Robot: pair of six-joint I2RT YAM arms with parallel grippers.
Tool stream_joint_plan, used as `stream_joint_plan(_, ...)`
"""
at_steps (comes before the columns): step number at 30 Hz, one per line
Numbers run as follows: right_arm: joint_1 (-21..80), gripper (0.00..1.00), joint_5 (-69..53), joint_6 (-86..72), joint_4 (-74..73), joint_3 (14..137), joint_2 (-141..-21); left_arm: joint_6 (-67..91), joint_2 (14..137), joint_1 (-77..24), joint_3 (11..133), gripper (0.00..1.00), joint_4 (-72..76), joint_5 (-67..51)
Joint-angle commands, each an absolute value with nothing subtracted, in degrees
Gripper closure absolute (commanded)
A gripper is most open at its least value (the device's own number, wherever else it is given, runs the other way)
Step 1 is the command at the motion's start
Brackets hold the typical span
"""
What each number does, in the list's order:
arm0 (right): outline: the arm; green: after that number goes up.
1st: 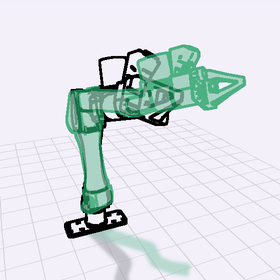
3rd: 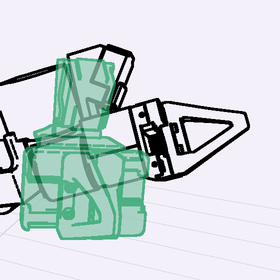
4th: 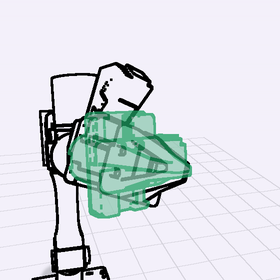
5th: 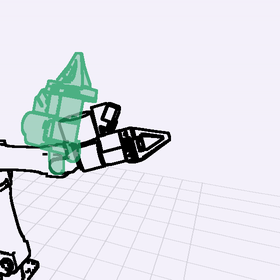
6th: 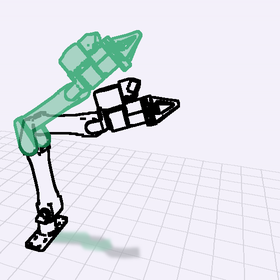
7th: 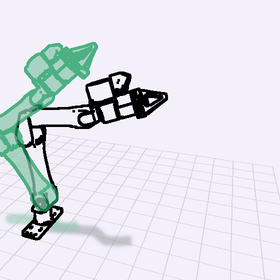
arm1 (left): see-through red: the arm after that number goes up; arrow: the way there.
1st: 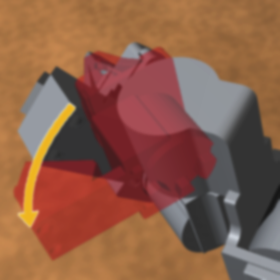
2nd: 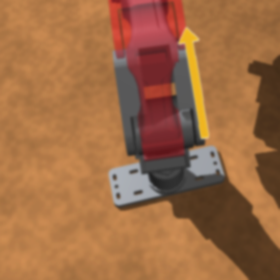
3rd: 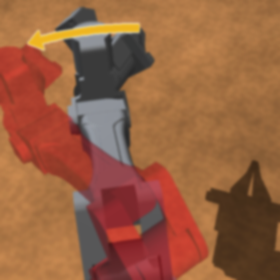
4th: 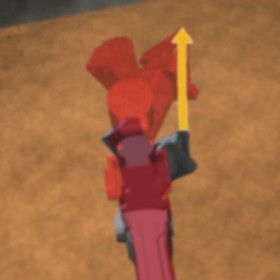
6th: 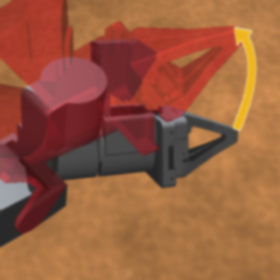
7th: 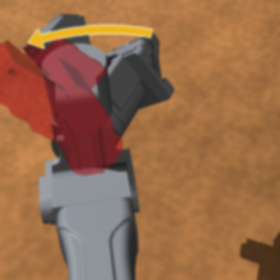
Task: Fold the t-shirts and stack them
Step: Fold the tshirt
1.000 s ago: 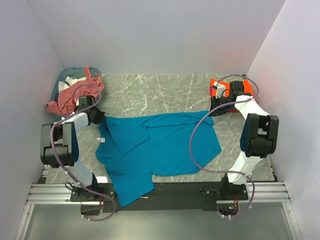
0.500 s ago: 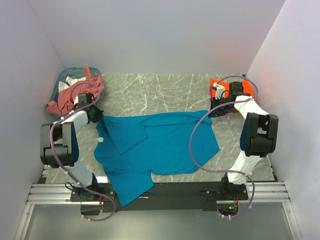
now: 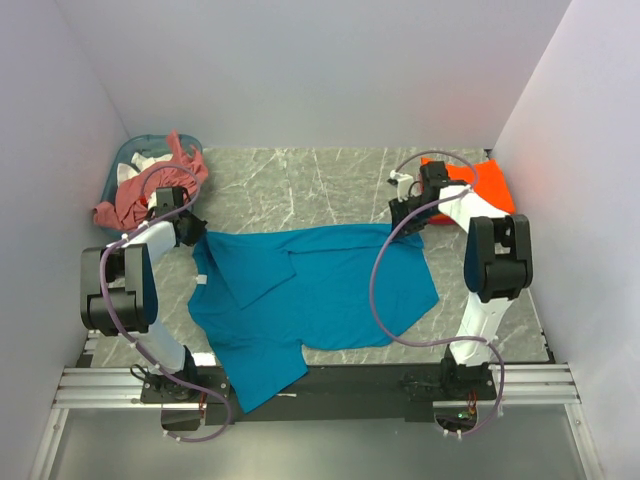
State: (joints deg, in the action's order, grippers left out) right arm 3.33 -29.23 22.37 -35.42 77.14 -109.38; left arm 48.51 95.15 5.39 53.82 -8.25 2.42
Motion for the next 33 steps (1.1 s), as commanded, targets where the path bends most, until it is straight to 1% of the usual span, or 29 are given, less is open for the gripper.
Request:
stream_joint_plan(1, 5.1, 0.65, -26.1, 22.9, -35.2, 78.6, -109.2, 46.9, 94.8, 5.5, 55.4, 1.00, -7.3, 2.2)
stream_joint_plan(16, 6.2, 0.64, -22.1, 24.0, -36.3, 78.8, -111.0, 46.9, 95.3, 5.4, 55.4, 1.00, -7.1, 1.1)
stream_joint_plan(22, 6.2, 0.66, -20.9, 25.1, -37.1, 77.0, -110.7, 46.9, 95.5, 5.5, 55.7, 1.00, -7.1, 0.9)
stream_joint_plan(24, 6.2, 0.67, -20.7, 25.6, -37.0, 76.6, -110.5, 46.9, 95.7, 5.4, 55.8, 1.00, -7.2, 0.8)
stream_joint_plan(26, 6.2, 0.71, -20.4, 25.9, -37.3, 76.3, -110.3, 46.8, 95.6, 5.5, 55.8, 1.00, -7.3, 0.7)
stream_joint_plan(33, 6.2, 0.77, -21.6, 27.2, -38.0, 74.9, -109.3, 46.7, 95.8, 5.5, 56.0, 1.00, -7.4, 0.5)
